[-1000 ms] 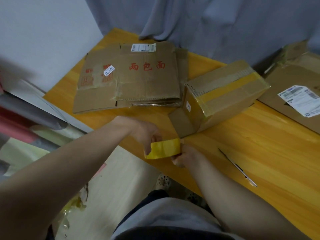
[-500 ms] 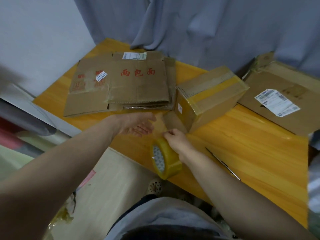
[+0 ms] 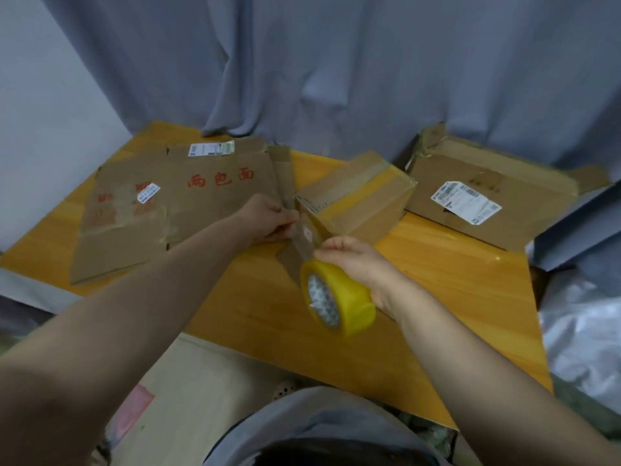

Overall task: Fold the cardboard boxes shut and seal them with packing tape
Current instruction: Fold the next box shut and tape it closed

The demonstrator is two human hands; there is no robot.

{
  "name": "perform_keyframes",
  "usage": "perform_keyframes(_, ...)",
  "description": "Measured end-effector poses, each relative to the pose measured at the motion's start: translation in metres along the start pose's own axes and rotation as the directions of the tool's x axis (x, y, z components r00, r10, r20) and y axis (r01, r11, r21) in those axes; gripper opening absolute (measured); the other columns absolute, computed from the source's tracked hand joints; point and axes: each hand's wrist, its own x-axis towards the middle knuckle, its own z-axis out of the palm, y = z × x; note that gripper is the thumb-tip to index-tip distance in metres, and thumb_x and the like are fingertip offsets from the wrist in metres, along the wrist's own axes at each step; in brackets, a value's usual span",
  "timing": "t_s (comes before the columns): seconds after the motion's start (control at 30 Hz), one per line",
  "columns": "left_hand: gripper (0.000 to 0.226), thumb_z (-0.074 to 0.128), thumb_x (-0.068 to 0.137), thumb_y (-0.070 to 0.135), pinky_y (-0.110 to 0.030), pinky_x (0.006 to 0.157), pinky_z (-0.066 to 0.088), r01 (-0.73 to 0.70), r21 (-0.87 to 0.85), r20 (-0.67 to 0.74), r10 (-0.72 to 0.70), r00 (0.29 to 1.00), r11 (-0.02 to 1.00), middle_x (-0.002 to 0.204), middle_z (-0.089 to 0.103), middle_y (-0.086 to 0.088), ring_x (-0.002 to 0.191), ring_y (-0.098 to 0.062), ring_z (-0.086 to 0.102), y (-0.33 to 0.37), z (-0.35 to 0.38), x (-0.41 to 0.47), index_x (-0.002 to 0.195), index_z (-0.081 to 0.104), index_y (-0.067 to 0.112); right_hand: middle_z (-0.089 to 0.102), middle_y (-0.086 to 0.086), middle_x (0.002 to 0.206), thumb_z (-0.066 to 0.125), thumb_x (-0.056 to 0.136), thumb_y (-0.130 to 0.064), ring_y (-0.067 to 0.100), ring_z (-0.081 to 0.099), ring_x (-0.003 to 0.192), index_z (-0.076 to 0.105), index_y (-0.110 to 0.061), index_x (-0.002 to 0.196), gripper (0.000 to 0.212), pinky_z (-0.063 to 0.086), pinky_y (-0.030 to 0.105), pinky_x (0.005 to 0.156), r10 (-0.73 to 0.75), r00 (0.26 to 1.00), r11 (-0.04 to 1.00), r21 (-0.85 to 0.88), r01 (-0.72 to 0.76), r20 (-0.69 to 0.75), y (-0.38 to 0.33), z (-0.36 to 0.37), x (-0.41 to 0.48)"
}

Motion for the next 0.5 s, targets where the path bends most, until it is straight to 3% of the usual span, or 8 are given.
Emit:
perform_keyframes(0.13,0.020,0.071,0.084,0.018,-0.017,0.049,0.048,0.080,-0.160,0.189,-0.050,0.981,0.984,0.070,0.059,-0.010,0.061,-0.013,0.056,0.019,0.002,0.013,0.072,0.064,0.004,0.059,0.001,0.127,0.075,0.079,-0.033,0.020,0.058,0.112,0.057,-0.028,0.125,0.050,0.047,0.039,0.100,-0.017,0.999,0.994,0.109,0.021,-0.034,-0.006,-0.026,-0.002)
perform_keyframes(0.27,0.025,0.074,0.080,0.010,-0.019,0.048,0.047,0.024,-0.112,0.135,-0.009,0.991,0.993,0.054,0.057,-0.005,0.047,-0.009,0.053,0.027,0.003,0.031,0.061,0.060,0.004,0.062,0.004,0.122,0.081,0.070,-0.040,0.020,0.061,0.108,0.054,-0.018,0.130,0.070,0.049,0.038,0.097,0.014,1.000,0.997,0.082,-0.012,-0.019,-0.014,-0.036,-0.006)
perform_keyframes(0.33,0.024,0.075,0.080,0.009,-0.020,0.045,0.044,0.019,-0.105,0.068,-0.012,0.998,0.994,0.052,0.053,-0.004,0.042,-0.009,0.049,0.029,0.000,0.043,0.063,0.058,0.004,0.069,0.007,0.099,0.079,0.071,-0.039,0.017,0.067,0.082,0.062,-0.015,0.118,0.056,0.057,0.032,0.076,0.020,1.000,0.991,0.135,-0.021,0.007,-0.024,-0.045,-0.013)
perform_keyframes(0.4,0.020,0.076,0.079,0.012,-0.024,0.049,0.041,0.028,-0.123,-0.028,-0.032,0.999,0.992,0.056,0.050,-0.005,0.046,-0.013,0.046,0.028,-0.013,0.061,0.069,0.059,0.007,0.066,0.012,0.073,0.075,0.075,-0.035,0.017,0.060,0.054,0.069,-0.014,0.099,0.032,0.054,0.026,0.050,0.024,0.999,0.983,0.183,-0.028,0.028,-0.035,-0.055,-0.021)
perform_keyframes(0.5,0.024,0.066,0.085,0.014,-0.018,0.043,0.041,0.040,-0.065,-0.075,-0.045,0.996,0.997,0.062,0.048,-0.006,0.047,-0.009,0.046,0.024,-0.039,0.081,0.066,0.051,0.012,0.063,0.010,0.058,0.077,0.071,-0.034,0.016,0.055,0.045,0.070,-0.014,0.089,0.028,0.049,0.024,0.044,0.033,0.999,0.989,0.143,-0.032,-0.008,-0.044,-0.070,-0.029)
